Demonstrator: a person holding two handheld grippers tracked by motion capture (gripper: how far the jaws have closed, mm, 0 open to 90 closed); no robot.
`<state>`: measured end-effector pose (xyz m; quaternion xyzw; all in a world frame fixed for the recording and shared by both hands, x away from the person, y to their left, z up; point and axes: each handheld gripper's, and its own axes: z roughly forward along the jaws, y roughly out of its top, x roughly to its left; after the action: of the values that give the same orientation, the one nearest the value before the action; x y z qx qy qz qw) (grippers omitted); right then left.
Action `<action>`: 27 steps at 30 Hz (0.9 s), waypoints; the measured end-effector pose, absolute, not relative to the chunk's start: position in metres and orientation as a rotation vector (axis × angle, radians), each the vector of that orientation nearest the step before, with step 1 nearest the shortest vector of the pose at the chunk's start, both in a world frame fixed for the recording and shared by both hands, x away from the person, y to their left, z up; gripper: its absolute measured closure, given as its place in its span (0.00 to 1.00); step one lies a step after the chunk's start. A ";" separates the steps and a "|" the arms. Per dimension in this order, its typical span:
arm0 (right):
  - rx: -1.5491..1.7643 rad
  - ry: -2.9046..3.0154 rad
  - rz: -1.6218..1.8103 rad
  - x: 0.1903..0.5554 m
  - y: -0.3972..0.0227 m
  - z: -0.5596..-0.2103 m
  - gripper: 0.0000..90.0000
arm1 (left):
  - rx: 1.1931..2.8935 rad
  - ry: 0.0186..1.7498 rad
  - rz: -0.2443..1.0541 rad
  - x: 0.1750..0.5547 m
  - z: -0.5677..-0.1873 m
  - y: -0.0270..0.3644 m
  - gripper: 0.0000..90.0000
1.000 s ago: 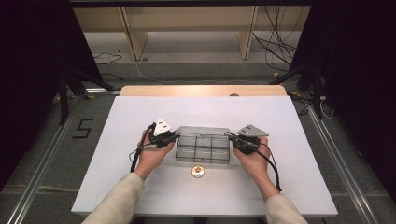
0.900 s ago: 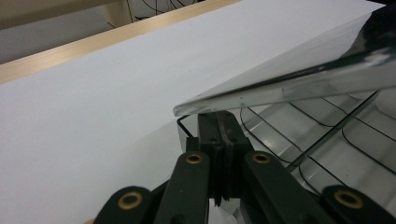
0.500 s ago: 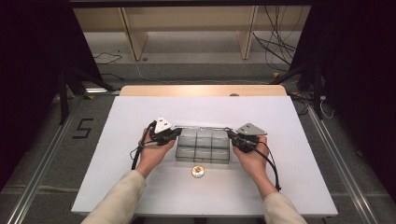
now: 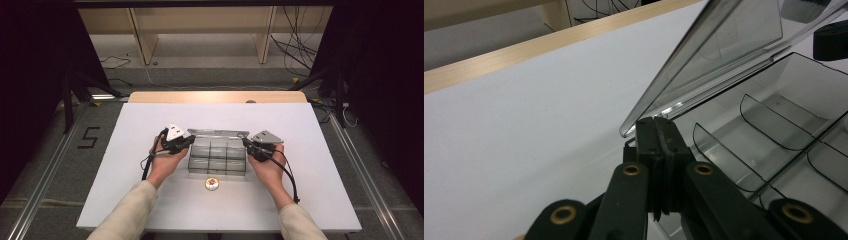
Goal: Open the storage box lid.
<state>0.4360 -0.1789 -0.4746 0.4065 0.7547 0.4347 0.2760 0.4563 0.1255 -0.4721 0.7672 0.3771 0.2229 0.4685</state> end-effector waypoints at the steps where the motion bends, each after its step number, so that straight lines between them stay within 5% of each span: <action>1: 1.093 2.028 1.166 0.436 -0.179 -0.475 1.00 | 1.880 0.925 0.545 0.457 -0.472 0.125 0.99; 27: 1.137 1.997 1.153 0.451 -0.175 -0.477 1.00 | 1.872 0.939 0.563 0.462 -0.470 0.122 0.98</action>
<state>0.4510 -0.1753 -0.4772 0.4243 0.7452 0.4304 0.2816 0.4624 0.1217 -0.4702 0.7632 0.3826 0.2297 0.4674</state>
